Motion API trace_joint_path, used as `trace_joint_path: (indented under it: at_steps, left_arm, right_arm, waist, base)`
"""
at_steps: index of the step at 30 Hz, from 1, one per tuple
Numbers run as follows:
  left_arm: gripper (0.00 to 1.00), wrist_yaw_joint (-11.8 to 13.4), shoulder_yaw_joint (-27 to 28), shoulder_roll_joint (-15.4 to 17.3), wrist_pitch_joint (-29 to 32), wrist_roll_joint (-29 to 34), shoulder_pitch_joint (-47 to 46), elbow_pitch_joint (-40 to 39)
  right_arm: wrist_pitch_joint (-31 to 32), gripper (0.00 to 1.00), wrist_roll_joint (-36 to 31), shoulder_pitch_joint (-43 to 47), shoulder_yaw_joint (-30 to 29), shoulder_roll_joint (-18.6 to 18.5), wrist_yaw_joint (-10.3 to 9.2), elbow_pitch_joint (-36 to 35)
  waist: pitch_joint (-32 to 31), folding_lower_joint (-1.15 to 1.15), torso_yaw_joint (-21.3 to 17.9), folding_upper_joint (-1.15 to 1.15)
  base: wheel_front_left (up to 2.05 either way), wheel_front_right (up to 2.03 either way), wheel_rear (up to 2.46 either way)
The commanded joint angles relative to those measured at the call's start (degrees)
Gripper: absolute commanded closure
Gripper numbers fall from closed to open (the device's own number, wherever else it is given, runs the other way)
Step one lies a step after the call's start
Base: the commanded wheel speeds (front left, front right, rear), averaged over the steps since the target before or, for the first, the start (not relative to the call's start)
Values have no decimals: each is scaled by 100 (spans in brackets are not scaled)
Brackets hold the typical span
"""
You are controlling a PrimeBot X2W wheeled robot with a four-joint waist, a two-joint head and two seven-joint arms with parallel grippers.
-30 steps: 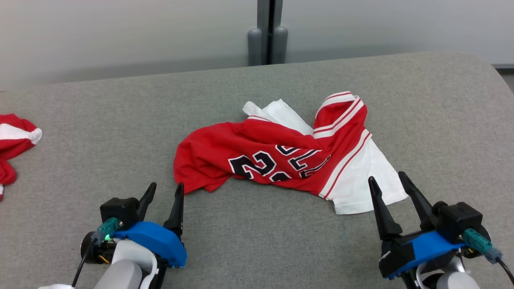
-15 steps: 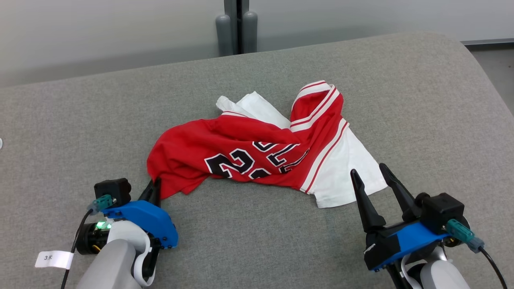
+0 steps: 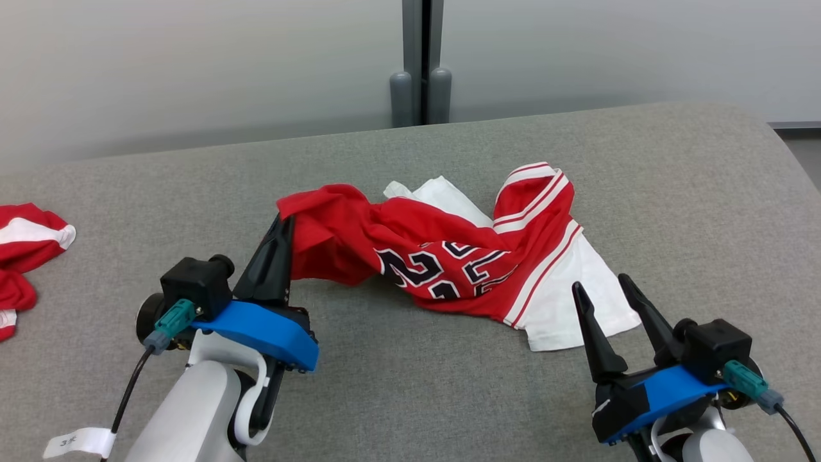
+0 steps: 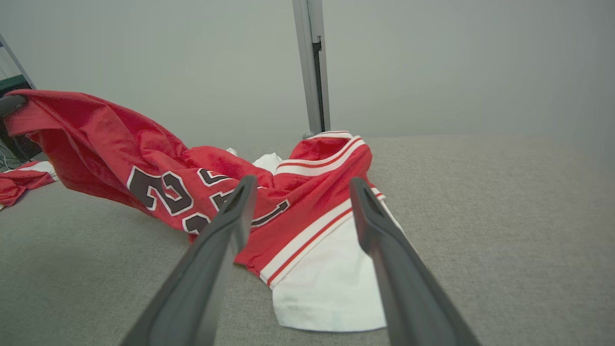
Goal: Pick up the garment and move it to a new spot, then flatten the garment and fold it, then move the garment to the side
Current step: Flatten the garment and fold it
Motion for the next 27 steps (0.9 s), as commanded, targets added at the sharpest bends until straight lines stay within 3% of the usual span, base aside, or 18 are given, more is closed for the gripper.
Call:
trace_joint_path:
  at_steps: [1, 8, 13, 16, 23, 27]
  left_arm:
    - [100, 132, -67, 100, 192, 84, 140, -592]
    - [100, 595, -317, 344, 1244, 222, 592, -2821]
    - [100, 791, -213, 529, 1667, 181, 625, -3578]
    - [100, 716, 18, 717, 1763, 83, 342, -3199]
    - [100, 73, 424, 1431, 1909, -36, -665, -1273]
    - [100, -140, 499, 1815, 1892, 154, -1205, -514]
  right_arm:
    - [27, 0, -30, 95, -38, -5, 3, -48]
    - [49, 0, 6, 165, -179, -6, 3, -180]
    - [30, 0, 31, 115, -248, -7, 3, -260]
    - [14, 0, 64, 3, -216, -4, 3, -300]
    - [-144, 0, 200, -438, 179, -5, 3, -251]
    - [-277, 0, 294, -635, 315, -6, 3, -124]
  waist:
    - [-23, 0, 36, 0]
    - [27, 0, 19, 0]
    - [235, 0, -55, 0]
    - [457, 0, -112, 0]
    - [1019, 0, -519, 0]
    - [1253, 0, -750, 0]
  base:
    - [0, 0, 0]
    - [0, 0, 0]
    - [0, 0, 0]
    - [0, 0, 0]
    - [0, 0, 0]
    - [0, 0, 0]
